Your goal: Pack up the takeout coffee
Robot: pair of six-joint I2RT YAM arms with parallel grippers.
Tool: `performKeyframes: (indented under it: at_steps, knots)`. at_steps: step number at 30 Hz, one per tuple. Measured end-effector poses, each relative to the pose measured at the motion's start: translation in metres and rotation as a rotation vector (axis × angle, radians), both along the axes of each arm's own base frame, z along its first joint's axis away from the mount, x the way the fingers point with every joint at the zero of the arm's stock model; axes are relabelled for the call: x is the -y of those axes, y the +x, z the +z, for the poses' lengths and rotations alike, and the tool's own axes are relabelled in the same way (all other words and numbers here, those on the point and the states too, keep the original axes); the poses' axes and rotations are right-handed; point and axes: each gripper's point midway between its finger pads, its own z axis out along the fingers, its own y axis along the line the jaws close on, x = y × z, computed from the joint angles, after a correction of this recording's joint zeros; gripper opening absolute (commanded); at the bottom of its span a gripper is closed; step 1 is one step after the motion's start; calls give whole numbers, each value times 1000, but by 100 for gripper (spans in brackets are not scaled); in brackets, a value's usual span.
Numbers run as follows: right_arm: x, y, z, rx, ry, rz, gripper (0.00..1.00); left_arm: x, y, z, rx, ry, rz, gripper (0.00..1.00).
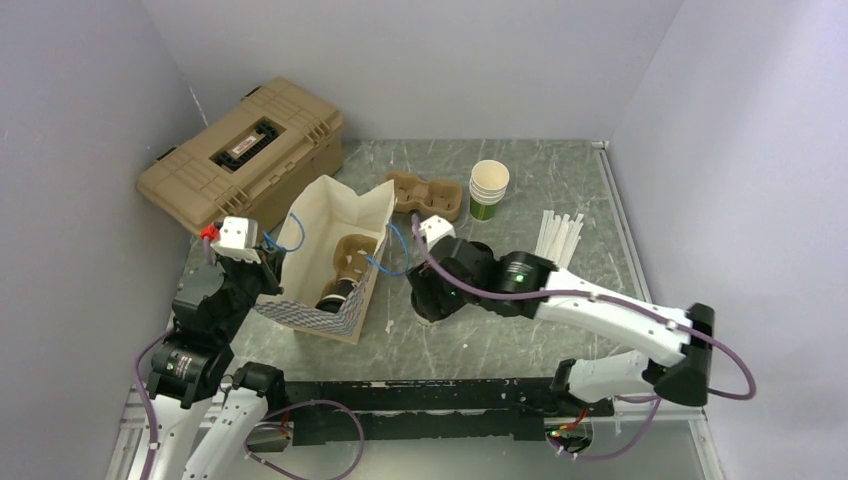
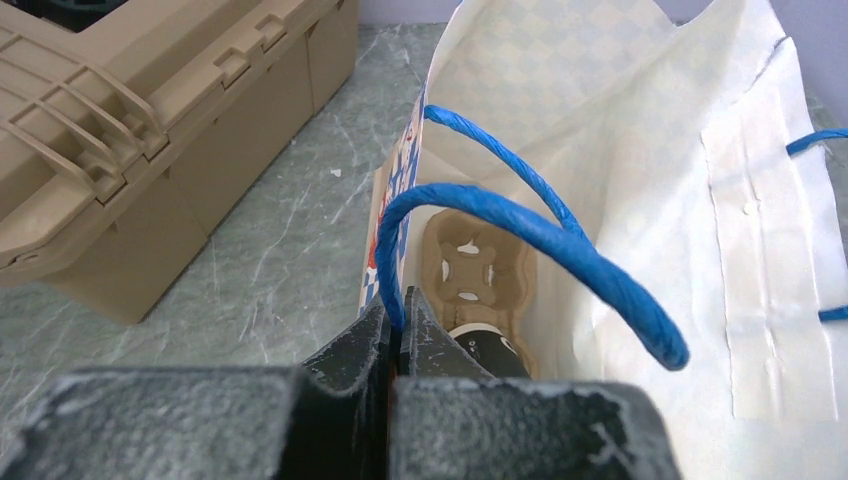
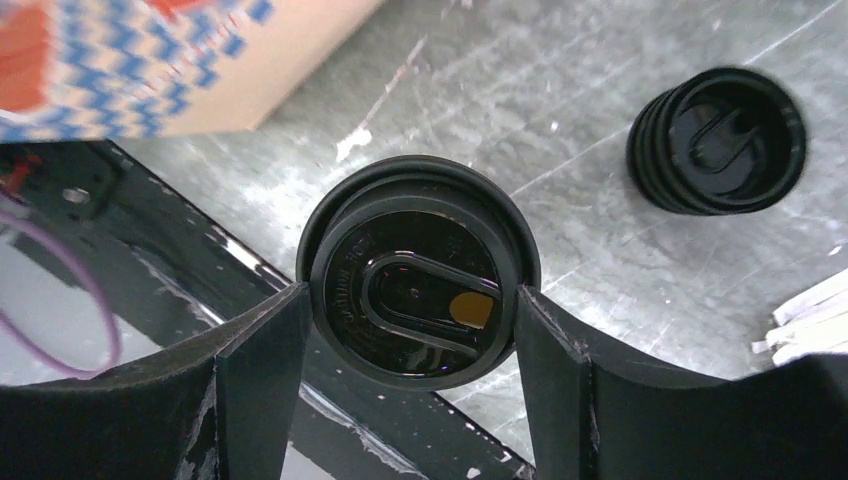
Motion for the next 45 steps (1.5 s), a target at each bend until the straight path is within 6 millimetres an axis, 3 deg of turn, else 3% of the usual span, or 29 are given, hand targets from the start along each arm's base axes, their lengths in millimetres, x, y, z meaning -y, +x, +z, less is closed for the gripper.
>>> performKeyframes:
  at_steps: [10,15,22,26,30,34,41,45]
  knots:
    - [21,1,144,211,269,10,53,7,4,9,46,-10,-33,0]
    - [32,1,200,307,348,23,51,7,7,17,82,1,-42,0]
    - [44,2,253,415,419,42,51,6,16,43,142,78,-54,0]
    - [35,2,273,445,449,75,51,8,18,52,176,96,-68,0]
    - [15,3,282,451,483,121,51,11,17,53,183,101,-86,0]
    - [-12,4,276,430,496,173,51,13,16,54,189,96,-100,0]
    - [-72,2,234,377,432,266,50,19,16,50,177,84,-129,0]
    - [-96,3,211,366,373,291,50,20,15,50,176,79,-137,0]
